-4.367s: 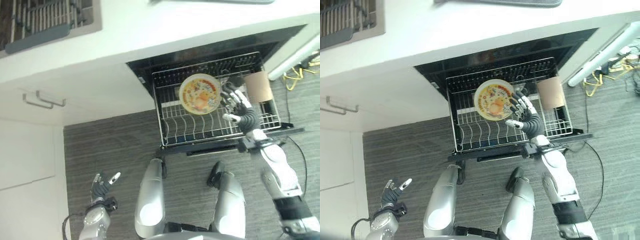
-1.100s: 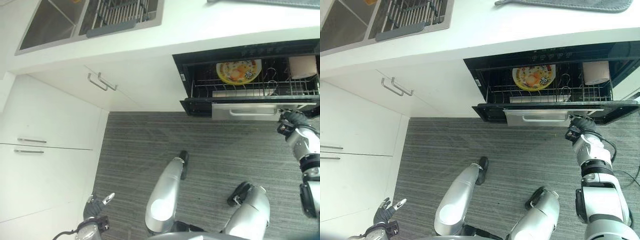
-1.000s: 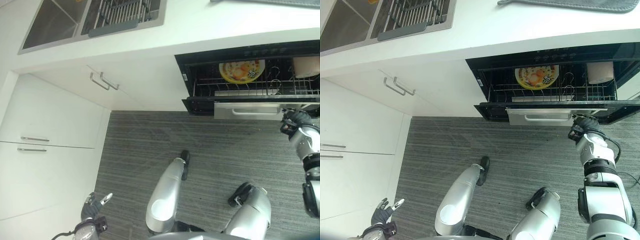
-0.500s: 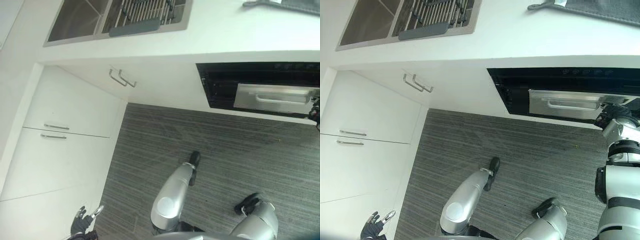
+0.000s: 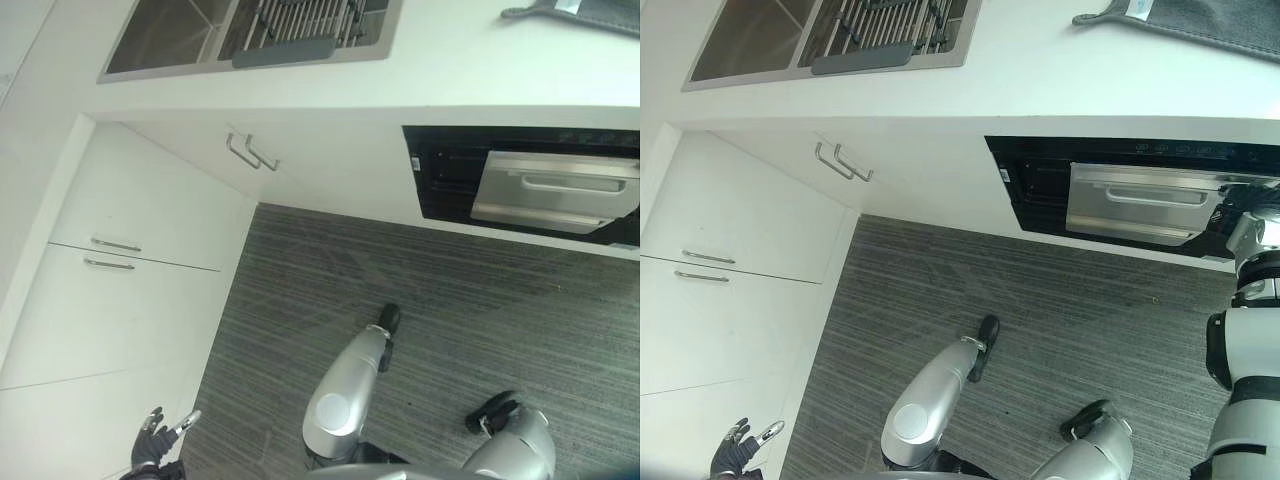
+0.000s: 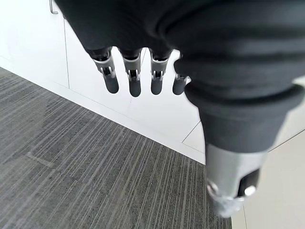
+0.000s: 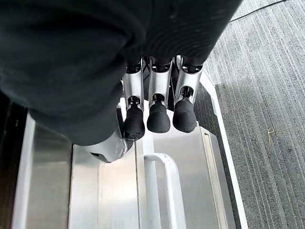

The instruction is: Place the dishes in the dishwasher.

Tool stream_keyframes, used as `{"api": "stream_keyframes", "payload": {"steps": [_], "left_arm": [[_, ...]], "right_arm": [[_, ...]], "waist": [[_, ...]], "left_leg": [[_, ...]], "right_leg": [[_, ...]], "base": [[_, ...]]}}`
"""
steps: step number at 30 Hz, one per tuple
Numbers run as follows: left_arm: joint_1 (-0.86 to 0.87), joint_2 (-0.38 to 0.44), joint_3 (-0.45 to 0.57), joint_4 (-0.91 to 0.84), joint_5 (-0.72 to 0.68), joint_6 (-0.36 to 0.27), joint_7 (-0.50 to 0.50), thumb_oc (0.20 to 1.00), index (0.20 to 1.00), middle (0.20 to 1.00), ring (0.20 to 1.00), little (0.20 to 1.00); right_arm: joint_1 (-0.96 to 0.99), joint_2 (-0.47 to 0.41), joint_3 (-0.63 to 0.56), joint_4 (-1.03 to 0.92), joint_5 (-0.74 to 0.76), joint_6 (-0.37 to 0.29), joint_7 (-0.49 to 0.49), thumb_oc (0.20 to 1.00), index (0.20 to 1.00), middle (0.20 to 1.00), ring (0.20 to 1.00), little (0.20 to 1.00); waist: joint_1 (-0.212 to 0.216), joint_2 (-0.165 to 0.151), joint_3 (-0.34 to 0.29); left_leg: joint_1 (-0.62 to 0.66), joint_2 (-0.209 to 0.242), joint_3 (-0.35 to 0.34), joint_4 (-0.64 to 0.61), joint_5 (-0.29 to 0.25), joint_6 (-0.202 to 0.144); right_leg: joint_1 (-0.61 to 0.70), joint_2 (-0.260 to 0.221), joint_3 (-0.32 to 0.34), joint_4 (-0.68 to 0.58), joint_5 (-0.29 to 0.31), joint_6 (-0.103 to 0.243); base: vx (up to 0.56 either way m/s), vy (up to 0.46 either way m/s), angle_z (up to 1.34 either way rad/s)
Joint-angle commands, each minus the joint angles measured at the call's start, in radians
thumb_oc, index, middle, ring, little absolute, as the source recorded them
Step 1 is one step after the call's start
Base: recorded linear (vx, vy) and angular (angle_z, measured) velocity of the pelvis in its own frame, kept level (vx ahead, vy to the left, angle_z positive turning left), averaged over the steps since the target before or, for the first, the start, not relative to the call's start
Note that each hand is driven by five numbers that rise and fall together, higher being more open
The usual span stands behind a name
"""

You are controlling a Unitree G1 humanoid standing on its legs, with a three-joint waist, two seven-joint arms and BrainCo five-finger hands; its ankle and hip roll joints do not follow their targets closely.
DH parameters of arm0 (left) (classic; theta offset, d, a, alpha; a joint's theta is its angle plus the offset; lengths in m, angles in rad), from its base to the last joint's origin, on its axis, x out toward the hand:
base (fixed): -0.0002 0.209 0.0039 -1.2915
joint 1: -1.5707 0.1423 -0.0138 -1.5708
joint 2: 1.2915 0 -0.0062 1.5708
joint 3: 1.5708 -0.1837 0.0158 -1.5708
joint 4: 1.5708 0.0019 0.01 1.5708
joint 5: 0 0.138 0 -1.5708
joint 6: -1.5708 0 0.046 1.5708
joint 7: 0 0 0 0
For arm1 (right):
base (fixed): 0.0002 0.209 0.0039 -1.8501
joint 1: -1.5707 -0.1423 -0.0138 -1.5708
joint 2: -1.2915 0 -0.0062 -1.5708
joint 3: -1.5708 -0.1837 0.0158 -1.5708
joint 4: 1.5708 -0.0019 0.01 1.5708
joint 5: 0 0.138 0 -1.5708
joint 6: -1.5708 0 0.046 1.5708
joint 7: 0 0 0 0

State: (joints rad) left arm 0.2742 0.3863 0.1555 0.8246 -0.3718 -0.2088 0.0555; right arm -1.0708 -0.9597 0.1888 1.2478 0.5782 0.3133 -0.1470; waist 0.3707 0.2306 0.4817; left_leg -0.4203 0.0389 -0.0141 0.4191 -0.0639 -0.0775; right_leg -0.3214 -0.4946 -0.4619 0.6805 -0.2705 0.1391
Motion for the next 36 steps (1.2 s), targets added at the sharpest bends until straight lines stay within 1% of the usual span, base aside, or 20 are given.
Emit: {"api": "stream_keyframes", "payload": {"steps": [1,4,7,9,10,12,14,15,16,17,21,22,24,25,26,29,30,31,34,36], "left_arm": [[0.051,0.131,-0.030,0.000,0.015,-0.014,0.013,1.000,1.000,1.000,1.000,1.000],[0.039,0.131,-0.042,-0.013,-0.007,-0.015,0.005,1.000,1.000,1.000,1.000,1.000],[0.017,0.122,-0.043,-0.021,-0.019,-0.022,0.016,1.000,1.000,1.000,1.000,1.000],[0.007,0.117,-0.047,-0.048,-0.040,-0.021,0.035,1.000,1.000,1.000,1.000,1.000],[-0.001,0.116,-0.044,-0.064,-0.057,-0.018,0.043,1.000,1.000,1.000,1.000,1.000],[-0.011,0.112,-0.047,-0.091,-0.072,-0.016,0.055,1.000,1.000,1.000,1.000,1.000],[-0.022,0.108,-0.049,-0.097,-0.085,-0.019,0.067,1.000,1.000,1.000,1.000,1.000],[-0.027,0.106,-0.053,-0.103,-0.089,-0.020,0.076,1.000,1.000,1.000,1.000,1.000],[-0.033,0.103,-0.051,-0.110,-0.091,-0.023,0.082,1.000,1.000,1.000,1.000,1.000],[-0.041,0.105,-0.055,-0.119,-0.100,-0.022,0.097,1.000,1.000,1.000,1.000,1.000],[-0.054,0.118,-0.041,-0.140,-0.122,-0.020,0.134,1.000,1.000,1.000,1.000,1.000],[-0.055,0.119,-0.040,-0.142,-0.122,-0.020,0.138,1.000,1.000,1.000,1.000,1.000],[-0.073,0.135,-0.049,-0.279,-0.127,0.114,0.222,1.000,1.000,1.000,1.000,1.000],[-0.096,0.143,-0.050,-0.300,-0.126,0.151,0.245,1.000,1.000,1.000,1.000,1.000],[-0.149,0.150,-0.056,-0.300,-0.128,0.198,0.279,1.000,1.000,1.000,1.000,1.000],[-0.225,0.151,-0.062,-0.278,-0.131,0.239,0.302,1.000,1.000,1.000,1.000,1.000],[-0.268,0.150,-0.069,-0.273,-0.139,0.264,0.312,1.000,1.000,1.000,1.000,1.000],[-0.289,0.149,-0.074,-0.269,-0.149,0.270,0.315,1.000,1.000,1.000,1.000,1.000],[-0.346,0.141,-0.082,-0.262,-0.159,0.289,0.298,1.000,1.000,1.000,1.000,1.000],[-0.361,0.134,-0.080,-0.247,-0.140,0.291,0.273,1.000,1.000,1.000,1.000,1.000]], "right_arm": [[-0.310,-0.113,0.082,-0.183,-0.038,-0.183,0.014,0.200,0.200,0.200,0.200,0.200],[-0.251,-0.070,0.055,-0.202,-0.019,-0.196,0.019,0.200,0.200,0.200,0.200,0.200],[-0.109,-0.005,-0.041,-0.278,-0.023,-0.282,-0.020,0.200,0.200,0.200,0.200,0.200],[-0.019,0.029,-0.104,-0.361,-0.001,-0.312,-0.031,0.200,0.200,0.200,0.200,0.200],[0.051,0.065,-0.153,-0.426,0.013,-0.337,-0.048,0.200,0.200,0.200,0.200,0.200],[0.154,0.128,-0.216,-0.540,0.029,-0.347,-0.071,0.200,0.200,0.200,0.200,0.200],[0.216,0.165,-0.242,-0.605,0.045,-0.338,-0.054,0.200,0.200,0.200,0.200,0.200],[0.245,0.184,-0.254,-0.632,0.067,-0.337,-0.055,0.235,0.235,0.235,0.235,0.235],[0.285,0.206,-0.271,-0.657,0.092,-0.347,-0.037,0.862,0.862,0.862,0.862,0.862],[0.324,0.231,-0.286,-0.691,0.116,-0.341,-0.018,1.000,1.000,1.000,1.000,1.000],[0.417,0.277,-0.310,-0.758,0.133,-0.361,0.024,1.000,1.000,1.000,1.000,1.000],[0.424,0.281,-0.311,-0.764,0.143,-0.358,0.023,1.000,1.000,1.000,1.000,1.000],[0.475,0.332,-0.295,-0.816,0.139,-0.351,-0.005,1.000,1.000,1.000,1.000,1.000],[0.485,0.340,-0.286,-0.839,0.151,-0.324,-0.014,1.000,1.000,1.000,1.000,1.000],[0.503,0.344,-0.276,-0.862,0.174,-0.279,-0.009,1.000,1.000,1.000,1.000,1.000],[0.570,0.357,-0.270,-0.877,0.191,-0.237,0.041,1.000,1.000,1.000,1.000,1.000],[0.629,0.384,-0.260,-0.881,0.169,-0.225,0.079,1.000,1.000,1.000,1.000,1.000],[0.656,0.399,-0.253,-0.875,0.157,-0.230,0.091,1.000,1.000,1.000,1.000,1.000],[0.752,0.459,-0.208,-0.837,0.085,-0.224,0.182,1.000,1.000,1.000,1.000,1.000],[0.848,0.499,-0.196,-0.784,0.040,-0.223,0.255,1.000,1.000,1.000,1.000,1.000]], "waist": [[0.072,-0.009,-0.048],[0.072,-0.017,-0.037],[0.062,-0.033,-0.022],[0.050,-0.048,-0.014],[0.041,-0.060,-0.007],[0.027,-0.083,0.002],[0.017,-0.101,0.006],[0.013,-0.111,0.007],[0.008,-0.126,0.009],[0.001,-0.143,0.010],[-0.008,-0.188,0.007],[-0.008,-0.193,0.006],[-0.012,-0.216,-0.001],[-0.017,-0.229,-0.006],[-0.033,-0.251,-0.020],[-0.068,-0.275,-0.042],[-0.094,-0.287,-0.058],[-0.104,-0.290,-0.062],[-0.140,-0.316,-0.090],[-0.162,-0.337,-0.121]], "left_leg": [[-0.048,0.028,-0.001,-0.061,0.048,-0.043],[-0.056,0.033,0.002,-0.066,0.053,-0.042],[-0.062,0.044,0.003,-0.081,0.060,-0.038],[-0.064,0.051,0.008,-0.090,0.063,-0.037],[-0.070,0.053,0.009,-0.090,0.062,-0.035],[-0.078,0.058,0.013,-0.092,0.060,-0.031],[-0.084,0.062,0.014,-0.095,0.060,-0.031],[-0.086,0.065,0.016,-0.100,0.061,-0.030],[-0.087,0.067,0.021,-0.107,0.062,-0.028],[-0.091,0.071,0.025,-0.115,0.064,-0.030],[-0.103,0.076,0.035,-0.122,0.060,-0.030],[-0.105,0.077,0.036,-0.122,0.059,-0.030],[-0.105,0.073,0.033,-0.123,0.055,-0.027],[-0.107,0.076,0.034,-0.119,0.051,-0.027],[-0.112,0.085,0.038,-0.111,0.046,-0.029],[-0.111,0.100,0.049,-0.103,0.036,-0.030],[-0.104,0.106,0.056,-0.102,0.027,-0.030],[-0.108,0.105,0.065,-0.104,0.046,-0.021],[-0.066,0.111,0.083,-0.118,0.028,-0.016],[-0.009,0.097,0.086,-0.164,0.021,-0.007]], "right_leg": [[0.090,0.007,0.004,-0.032,-0.049,-0.027],[0.099,0.024,-0.004,-0.070,-0.032,-0.024],[0.117,0.049,-0.009,-0.123,-0.012,-0.024],[0.130,0.068,-0.010,-0.158,-0.001,-0.023],[0.134,0.079,-0.008,-0.181,0.009,-0.023],[0.149,0.103,-0.004,-0.235,0.029,-0.021],[0.163,0.123,0.000,-0.278,0.044,-0.017],[0.171,0.134,0.002,-0.303,0.051,-0.015],[0.185,0.146,0.002,-0.338,0.064,-0.012],[0.202,0.161,0.002,-0.383,0.078,-0.007],[0.248,0.200,-0.001,-0.475,0.106,0.002],[0.253,0.203,0.000,-0.484,0.109,0.004],[0.269,0.215,0.019,-0.507,0.119,0.011],[0.276,0.219,0.025,-0.518,0.122,0.012],[0.284,0.223,0.036,-0.538,0.131,0.016],[0.291,0.224,0.060,-0.566,0.148,0.025],[0.298,0.220,0.078,-0.588,0.163,0.033],[0.293,0.212,0.076,-0.597,0.189,0.035],[0.310,0.199,0.099,-0.625,0.222,0.054],[0.312,0.191,0.117,-0.611,0.247,0.062]], "base": [[-0.09,-0.057,0.02],[-0.10,-0.010,-0.06],[-0.10,0.008,-0.14],[-0.10,0.002,-0.14],[-0.11,0.004,-0.13],[-0.11,-0.009,-0.08],[-0.08,-0.016,-0.07],[-0.10,-0.026,-0.05],[-0.10,-0.037,-0.09],[-0.09,-0.041,-0.08],[-0.07,-0.032,-0.15],[0.00,0.000,0.00],[0.04,0.016,-0.02],[0.09,0.031,-0.01],[0.08,0.068,-0.04],[0.06,0.157,-0.22],[0.01,0.282,-0.27],[0.03,0.291,-0.31],[0.09,0.253,-0.23],[0.15,0.207,-0.18]]}}
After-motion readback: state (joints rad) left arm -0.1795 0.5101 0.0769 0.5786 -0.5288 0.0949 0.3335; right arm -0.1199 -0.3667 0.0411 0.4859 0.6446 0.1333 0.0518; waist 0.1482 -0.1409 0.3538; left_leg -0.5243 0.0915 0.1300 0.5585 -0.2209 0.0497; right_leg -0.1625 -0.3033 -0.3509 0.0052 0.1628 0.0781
